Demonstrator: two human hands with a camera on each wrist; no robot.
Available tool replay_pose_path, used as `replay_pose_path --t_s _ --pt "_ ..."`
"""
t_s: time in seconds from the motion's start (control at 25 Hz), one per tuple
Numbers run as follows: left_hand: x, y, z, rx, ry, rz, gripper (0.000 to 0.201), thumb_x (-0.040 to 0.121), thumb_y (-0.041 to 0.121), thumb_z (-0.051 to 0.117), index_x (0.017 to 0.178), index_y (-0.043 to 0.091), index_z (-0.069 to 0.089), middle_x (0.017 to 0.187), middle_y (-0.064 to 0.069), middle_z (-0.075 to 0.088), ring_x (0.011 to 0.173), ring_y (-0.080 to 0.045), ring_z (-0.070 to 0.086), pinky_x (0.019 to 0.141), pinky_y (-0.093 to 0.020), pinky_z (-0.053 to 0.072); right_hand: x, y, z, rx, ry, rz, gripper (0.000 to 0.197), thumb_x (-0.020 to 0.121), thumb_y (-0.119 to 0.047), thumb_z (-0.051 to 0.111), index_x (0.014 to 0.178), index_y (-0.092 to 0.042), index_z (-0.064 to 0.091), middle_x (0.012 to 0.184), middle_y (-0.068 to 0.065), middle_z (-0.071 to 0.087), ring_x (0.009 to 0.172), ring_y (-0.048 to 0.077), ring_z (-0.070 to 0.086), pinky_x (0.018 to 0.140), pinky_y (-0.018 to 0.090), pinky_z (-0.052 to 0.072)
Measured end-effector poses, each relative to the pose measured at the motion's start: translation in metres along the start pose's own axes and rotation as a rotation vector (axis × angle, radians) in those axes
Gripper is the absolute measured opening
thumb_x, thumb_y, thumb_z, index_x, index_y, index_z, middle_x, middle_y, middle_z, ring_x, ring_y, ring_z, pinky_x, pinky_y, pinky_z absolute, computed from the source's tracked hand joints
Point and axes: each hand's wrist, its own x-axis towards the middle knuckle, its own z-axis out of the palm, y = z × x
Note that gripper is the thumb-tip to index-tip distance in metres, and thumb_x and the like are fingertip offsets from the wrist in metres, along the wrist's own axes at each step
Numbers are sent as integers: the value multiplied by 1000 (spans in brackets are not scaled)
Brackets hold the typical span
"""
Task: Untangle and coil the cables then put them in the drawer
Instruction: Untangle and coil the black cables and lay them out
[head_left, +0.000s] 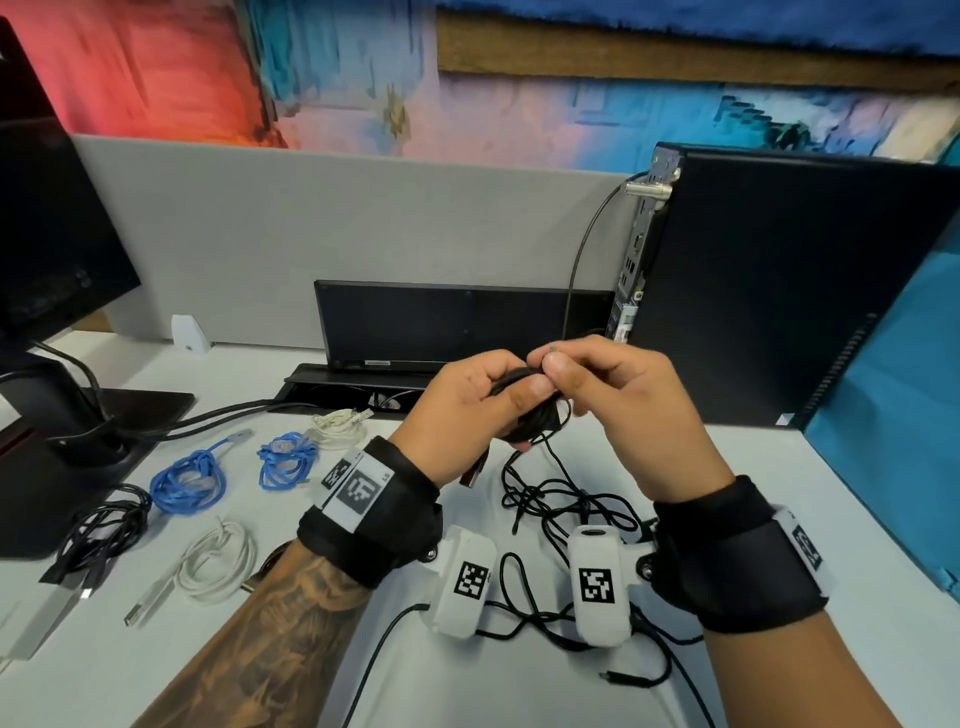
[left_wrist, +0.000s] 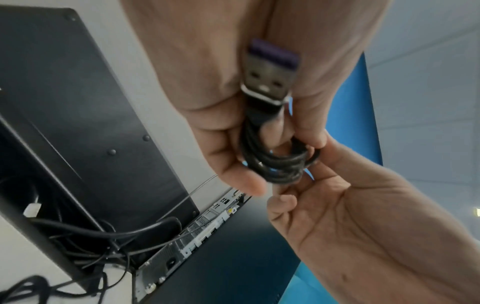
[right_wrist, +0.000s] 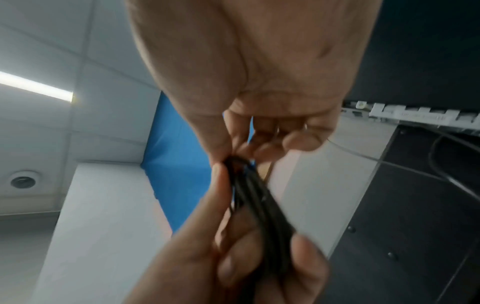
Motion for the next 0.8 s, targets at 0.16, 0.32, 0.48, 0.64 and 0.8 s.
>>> replay_pose_path --t_s 0.16,0.32,0.48,0.64,0.8 --pt "1 -9 7 -326 -181 -120 33 96 19 49 123 0 52 64 10 49 54 -5 36 60 -19 49 9 3 -11 100 376 -53 21 96 -25 67 79 -16 60 70 14 49 64 22 47 61 33 43" --pt "3 -8 7 -220 -115 -88 22 104 11 43 113 5 62 60 13 45 54 -1 37 54 -13 35 9 2 -9 86 450 -110 21 97 -24 66 78 -18 58 70 10 49 64 23 46 62 33 44" --pt "6 -2 -3 -253 103 -31 23 102 9 45 108 6 67 61 11 46 54 -2 38 52 -12 35 10 0 -11 149 265 -101 10 100 -14 61 91 -18 61 77 8 63 70 16 60 62 28 49" --pt "5 7 -4 -395 102 -10 20 94 18 59 109 10 70 75 -2 62 67 -12 57 66 -23 50 8 13 -8 -90 48 -71 14 100 -11 57 100 -21 66 91 -3 71 88 10 68 77 30 54" --pt "5 3 -6 -197 220 80 18 93 18 65 108 15 75 94 -6 73 88 -21 68 81 -39 56 6 13 8 176 -59 178 18 103 -13 53 106 -12 71 98 5 77 93 19 71 85 35 55"
